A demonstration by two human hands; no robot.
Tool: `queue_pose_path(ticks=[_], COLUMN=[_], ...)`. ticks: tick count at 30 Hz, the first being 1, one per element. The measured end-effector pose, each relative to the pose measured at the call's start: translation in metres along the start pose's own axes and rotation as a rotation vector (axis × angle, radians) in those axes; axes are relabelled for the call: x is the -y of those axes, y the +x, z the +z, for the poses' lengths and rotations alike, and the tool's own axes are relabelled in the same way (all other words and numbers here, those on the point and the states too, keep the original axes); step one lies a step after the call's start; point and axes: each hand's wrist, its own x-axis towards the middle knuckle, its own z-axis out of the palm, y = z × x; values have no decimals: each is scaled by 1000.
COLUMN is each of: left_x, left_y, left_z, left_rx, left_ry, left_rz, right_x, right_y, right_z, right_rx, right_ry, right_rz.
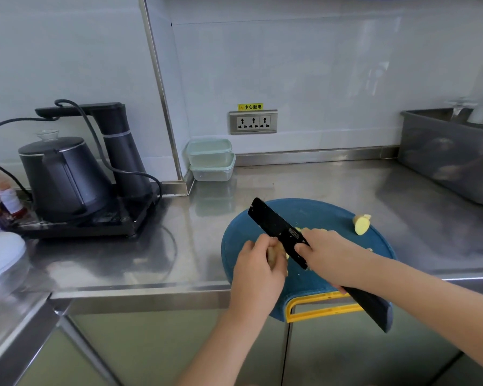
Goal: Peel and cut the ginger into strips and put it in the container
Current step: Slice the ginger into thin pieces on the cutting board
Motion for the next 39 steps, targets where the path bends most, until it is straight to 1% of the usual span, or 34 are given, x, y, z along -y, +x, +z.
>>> queue_pose_path(ticks=[7,12,15,20,22,25,27,30,32,34,36,37,39], left_x=[1,-2,-1,0,1,2,2,3,2,0,-1,-1,-1], left_y=[-1,-2,-1,-1,-2,-2,-2,-1,-1,-1,-1,-1,-1], left_z=[4,3,2,1,1,3,4,5,5,5,4,3,3], left_rx=[-40,-47,-42,-1,7,-13,-35,-47,-44,-34,-32,-30,-24], left_ry=[36,41,36,-12,-10,3,25,48,46,48,45,39,25], left_rz=[30,17,5,-17,-11,-2,-9,-7,-11,-21,-24,-27,-27], right_x=[3,23,26,2,-7,-5,2,6,11,19,28,30,29], right_y=[7,20,20,0,-9,-12,-8,-4,-4,1,4,7,10], right_z=[0,-4,-3,7,10,8,7,6,3,1,-1,-2,-1], right_rx=[21,45,25,9,-4,-13,-46,-26,-15,-17,41,40,-21], right_ry=[4,7,52,13,57,65,116,81,17,69,57,78,55], right_rz=[8,15,17,21,22,38,67,25,3,-1,18,25,-35])
